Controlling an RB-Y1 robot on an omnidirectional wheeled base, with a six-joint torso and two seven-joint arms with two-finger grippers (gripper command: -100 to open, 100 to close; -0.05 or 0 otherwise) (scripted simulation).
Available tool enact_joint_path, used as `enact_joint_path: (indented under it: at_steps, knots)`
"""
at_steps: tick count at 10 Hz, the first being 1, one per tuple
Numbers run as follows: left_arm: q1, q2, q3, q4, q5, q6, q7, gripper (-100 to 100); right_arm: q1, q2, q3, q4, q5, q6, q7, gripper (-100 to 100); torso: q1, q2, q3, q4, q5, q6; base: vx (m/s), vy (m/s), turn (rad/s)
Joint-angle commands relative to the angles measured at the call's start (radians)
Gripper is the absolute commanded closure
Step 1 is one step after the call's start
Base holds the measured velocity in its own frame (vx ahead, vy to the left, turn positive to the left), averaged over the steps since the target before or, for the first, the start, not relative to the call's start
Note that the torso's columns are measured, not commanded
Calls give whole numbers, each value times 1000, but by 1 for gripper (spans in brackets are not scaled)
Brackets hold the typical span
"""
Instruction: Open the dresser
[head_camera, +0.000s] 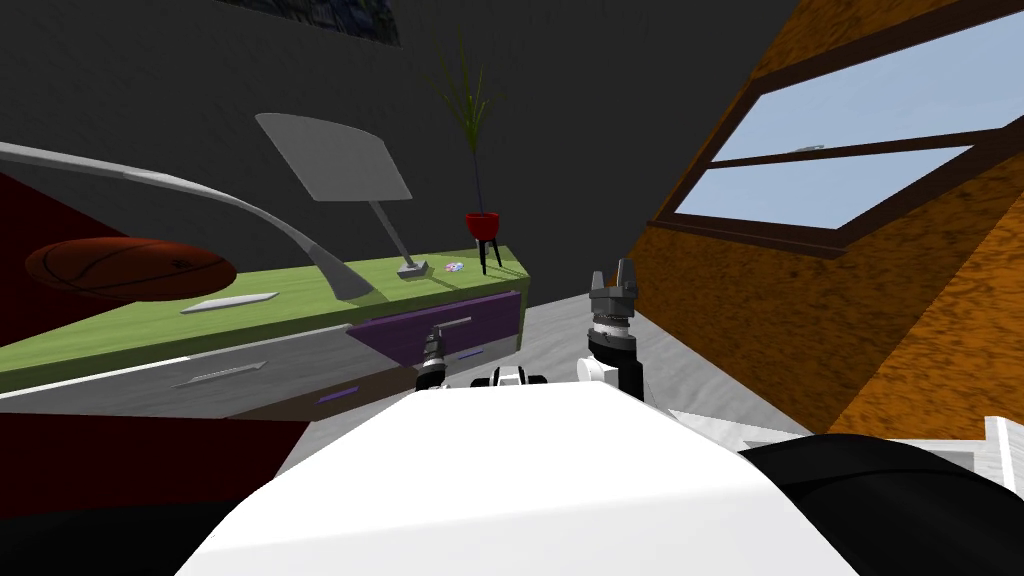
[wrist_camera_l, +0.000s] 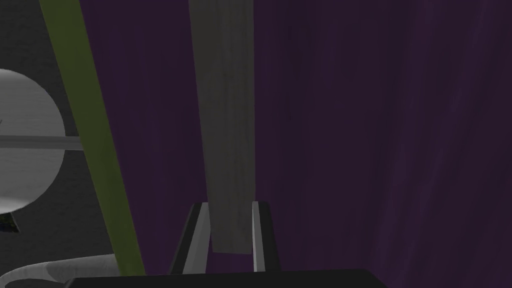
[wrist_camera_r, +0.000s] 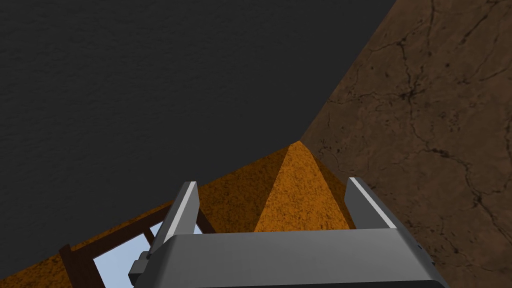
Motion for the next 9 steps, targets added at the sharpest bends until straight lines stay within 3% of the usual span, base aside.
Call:
enact_joint_path:
  at_steps: [1, 8, 9]
  knots:
    - [24, -2, -9, -11, -2, 14, 2, 100, 0, 0, 0, 0, 0, 0, 0, 0, 1, -2, -1, 1, -1, 0, -209, -48, -2]
    - [39, -5, -20, -34, -7, 10, 1, 100, 0, 0, 0, 0, 0, 0, 0, 0, 0, -4, -2, 0, -1, 0, -146, -44, 13]
    - [49, -5, -20, -62, -6, 32, 1, -100, 0, 0, 0, 0, 0, 0, 0, 0, 2, -9, -6, 2, -3, 0, -29, -13, -8]
